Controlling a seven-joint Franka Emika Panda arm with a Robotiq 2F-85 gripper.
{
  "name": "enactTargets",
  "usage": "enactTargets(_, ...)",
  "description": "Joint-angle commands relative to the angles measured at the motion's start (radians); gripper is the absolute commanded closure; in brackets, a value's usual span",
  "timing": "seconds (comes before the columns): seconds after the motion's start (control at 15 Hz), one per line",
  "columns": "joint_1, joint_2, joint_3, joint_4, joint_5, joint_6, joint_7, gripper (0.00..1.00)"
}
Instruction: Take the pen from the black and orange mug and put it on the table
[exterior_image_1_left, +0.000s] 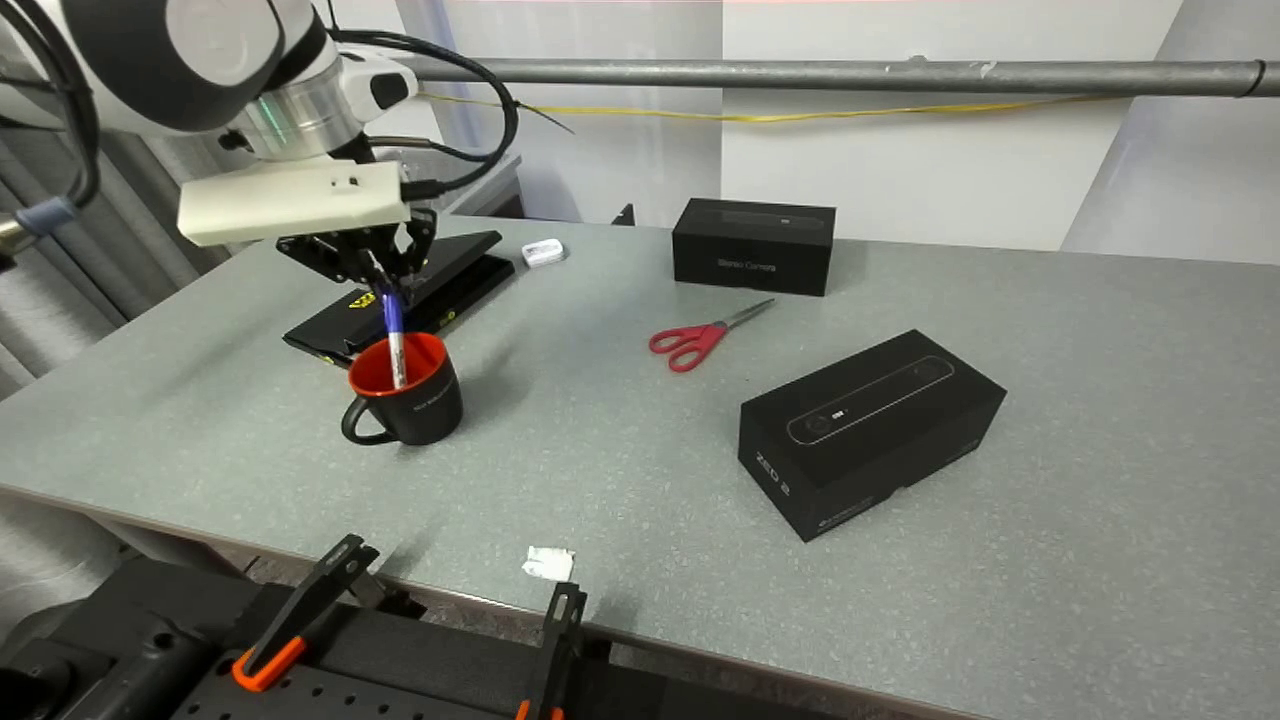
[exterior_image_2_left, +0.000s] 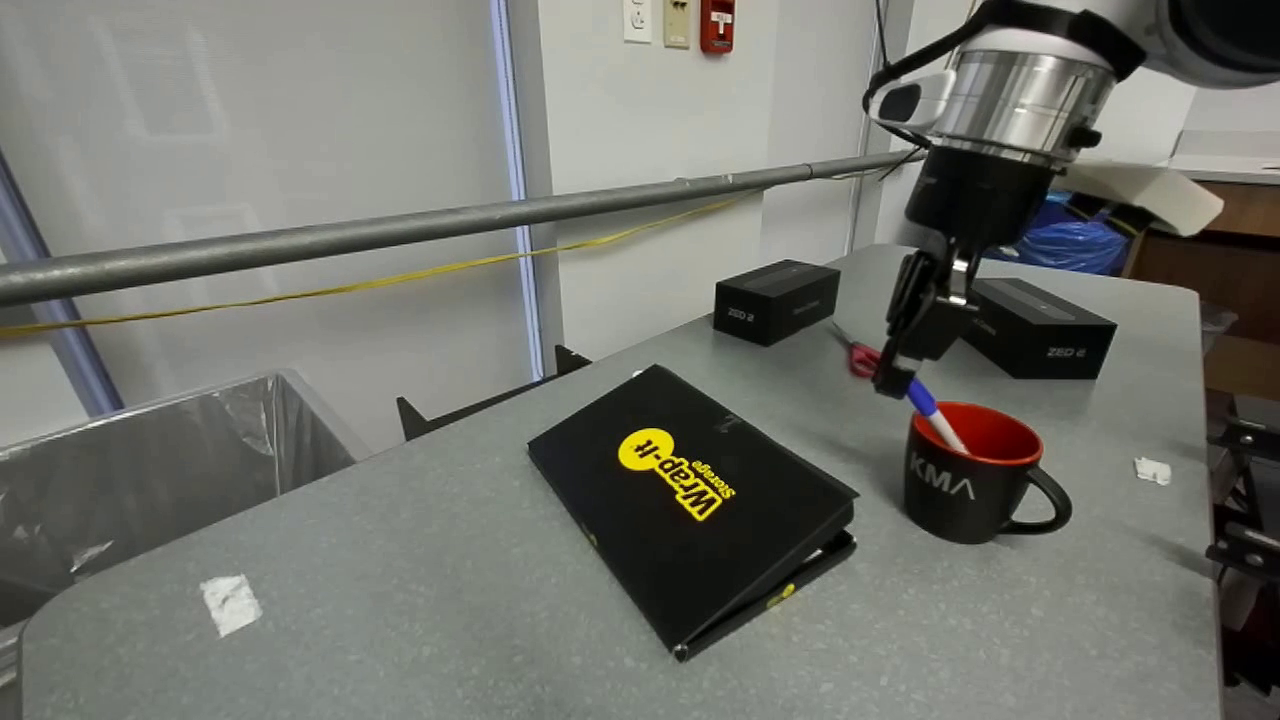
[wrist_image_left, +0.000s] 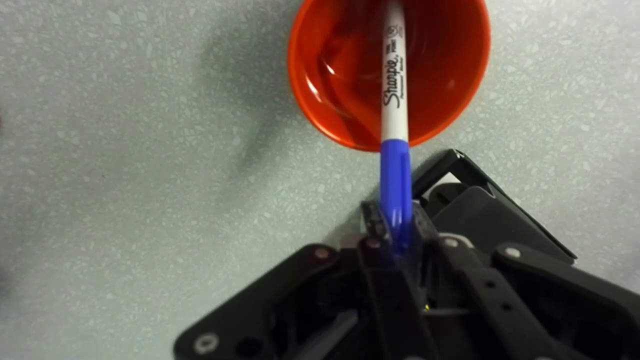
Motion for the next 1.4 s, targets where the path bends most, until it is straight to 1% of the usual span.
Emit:
enactTargets(0.0,-0.019,-0.208,0.022,-0.046,0.105,-0.105,-0.085,0.96)
enactTargets(0.07,-0.010,-0.265,-0.010,-0.054,0.095,-0.138,-0.081,0.96)
enactTargets(0.2,-0.014,-0.366,-0.072,-0.061,0.012,-0.206,-0.032,0.96)
enactTargets(0.27,-0.036,-0.412,-0.099,-0.057,-0.050,-0.270,-0.012,0.96)
enactTargets(0.33,-0.059,-0.439,-0.121,-0.041,-0.107,-0.338,-0.001,0.96)
enactTargets(0.4,-0.091,-0.428,-0.142,-0.016,-0.171,-0.399,0.005,0.96)
enactTargets(0.47,-0.107,-0.412,-0.167,0.007,-0.202,-0.439,-0.005,0.96)
enactTargets(0.53,-0.121,-0.376,-0.193,0.028,-0.224,-0.458,-0.018,0.96)
enactTargets(0.6,-0.144,-0.335,-0.203,0.040,-0.262,-0.446,-0.004,0.96)
enactTargets(0.67,-0.159,-0.274,-0.216,0.052,-0.286,-0.418,0.005,0.96)
enactTargets(0.8,-0.164,-0.154,-0.242,0.071,-0.283,-0.349,-0.002,0.96)
enactTargets(0.87,-0.169,-0.102,-0.244,0.081,-0.289,-0.324,0.007,0.96)
enactTargets(1.07,-0.164,0.073,-0.243,0.143,-0.263,-0.257,0.003,0.96)
enactTargets(1.2,-0.170,0.154,-0.235,0.190,-0.256,-0.244,0.002,0.96)
enactTargets(1.33,-0.174,0.214,-0.230,0.239,-0.261,-0.256,0.009,0.96)
